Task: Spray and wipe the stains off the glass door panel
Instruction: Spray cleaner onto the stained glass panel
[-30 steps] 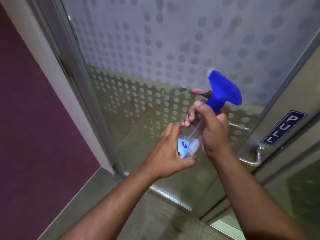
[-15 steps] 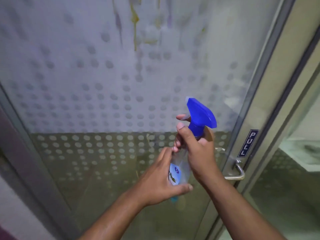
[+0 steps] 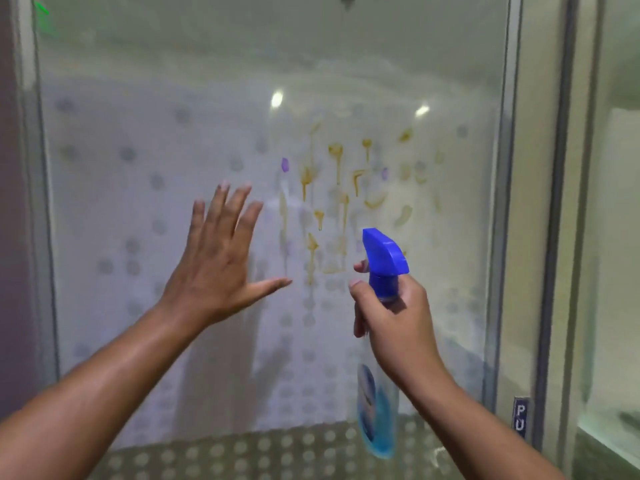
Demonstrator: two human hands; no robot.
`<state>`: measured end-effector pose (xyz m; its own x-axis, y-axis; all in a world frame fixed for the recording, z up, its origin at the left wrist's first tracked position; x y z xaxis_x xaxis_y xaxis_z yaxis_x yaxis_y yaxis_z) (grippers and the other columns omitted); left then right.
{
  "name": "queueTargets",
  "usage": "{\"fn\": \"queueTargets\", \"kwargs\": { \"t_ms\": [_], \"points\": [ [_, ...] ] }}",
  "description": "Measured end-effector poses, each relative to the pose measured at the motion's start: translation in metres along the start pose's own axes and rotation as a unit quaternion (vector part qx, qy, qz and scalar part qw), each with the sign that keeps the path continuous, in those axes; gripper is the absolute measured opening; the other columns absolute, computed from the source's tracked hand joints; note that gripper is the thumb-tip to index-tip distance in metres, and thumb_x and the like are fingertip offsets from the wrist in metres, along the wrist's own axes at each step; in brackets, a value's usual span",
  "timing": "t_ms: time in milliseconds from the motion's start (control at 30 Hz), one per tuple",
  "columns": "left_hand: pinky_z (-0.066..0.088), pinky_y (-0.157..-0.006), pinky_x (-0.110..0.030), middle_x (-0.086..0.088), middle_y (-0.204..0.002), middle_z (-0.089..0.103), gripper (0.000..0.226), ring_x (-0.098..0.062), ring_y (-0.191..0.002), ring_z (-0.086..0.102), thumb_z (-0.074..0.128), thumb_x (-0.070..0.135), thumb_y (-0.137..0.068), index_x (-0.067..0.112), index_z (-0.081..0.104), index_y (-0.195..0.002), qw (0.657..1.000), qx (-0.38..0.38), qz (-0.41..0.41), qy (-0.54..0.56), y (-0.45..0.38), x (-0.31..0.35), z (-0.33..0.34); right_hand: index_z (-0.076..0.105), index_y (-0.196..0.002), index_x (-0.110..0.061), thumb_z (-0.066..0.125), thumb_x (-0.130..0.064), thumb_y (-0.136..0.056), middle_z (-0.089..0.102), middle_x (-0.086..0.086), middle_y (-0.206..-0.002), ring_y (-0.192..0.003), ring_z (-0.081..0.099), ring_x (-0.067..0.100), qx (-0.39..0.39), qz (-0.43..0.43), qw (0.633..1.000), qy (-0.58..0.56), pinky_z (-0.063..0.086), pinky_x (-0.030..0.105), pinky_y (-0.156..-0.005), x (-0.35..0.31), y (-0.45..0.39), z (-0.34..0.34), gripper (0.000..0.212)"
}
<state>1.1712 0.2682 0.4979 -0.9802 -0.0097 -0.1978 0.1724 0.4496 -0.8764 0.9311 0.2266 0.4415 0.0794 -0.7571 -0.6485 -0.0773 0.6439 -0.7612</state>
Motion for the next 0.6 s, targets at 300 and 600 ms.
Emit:
{"fn": "queueTargets", "kwargs": {
  "t_ms": [300, 600],
  "points": [
    [-0.01, -0.132, -0.064, -0.006, -0.172, -0.042, 0.169, -0.029, -0.159, -0.04, 0.04, 0.114, -0.047, 0.014, -0.028, -0.165, 0.988, -0.116, -0.028, -0.095, -0.061, -0.06, -0.023, 0.054, -0.077, -0.013, 0.06, -0.038, -0.077, 0.06, 0.018, -0.067, -0.063, 0.062, 0.042, 0.027, -0.034, 0.998, 0.055, 0.058, 0.057, -0.067, -0.079, -0.091, 0.047, 0.026],
    [-0.019, -0.131, -0.054, -0.002, -0.166, -0.051, 0.181, -0.023, -0.156, -0.046, 0.06, 0.108, -0.039, 0.012, -0.036, -0.16, 0.992, -0.114, -0.03, -0.041, -0.059, -0.067, -0.02, 0.042, -0.064, -0.021, 0.059, -0.027, -0.084, 0.047, -0.004, -0.057, -0.056, 0.053, 0.027, 0.039, -0.067, 0.993, 0.089, 0.044, 0.036, -0.054, -0.132, -0.12, 0.099, 0.028]
  ]
}}
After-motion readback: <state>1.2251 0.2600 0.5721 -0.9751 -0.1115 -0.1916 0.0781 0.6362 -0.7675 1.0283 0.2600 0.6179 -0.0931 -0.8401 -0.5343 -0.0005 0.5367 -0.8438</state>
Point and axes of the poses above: each hand's wrist, its own y-axis away from the middle knuckle, its own z-axis out of the palm, x = y × z, the point moved 7 cm from there along -y, towards the middle knuckle
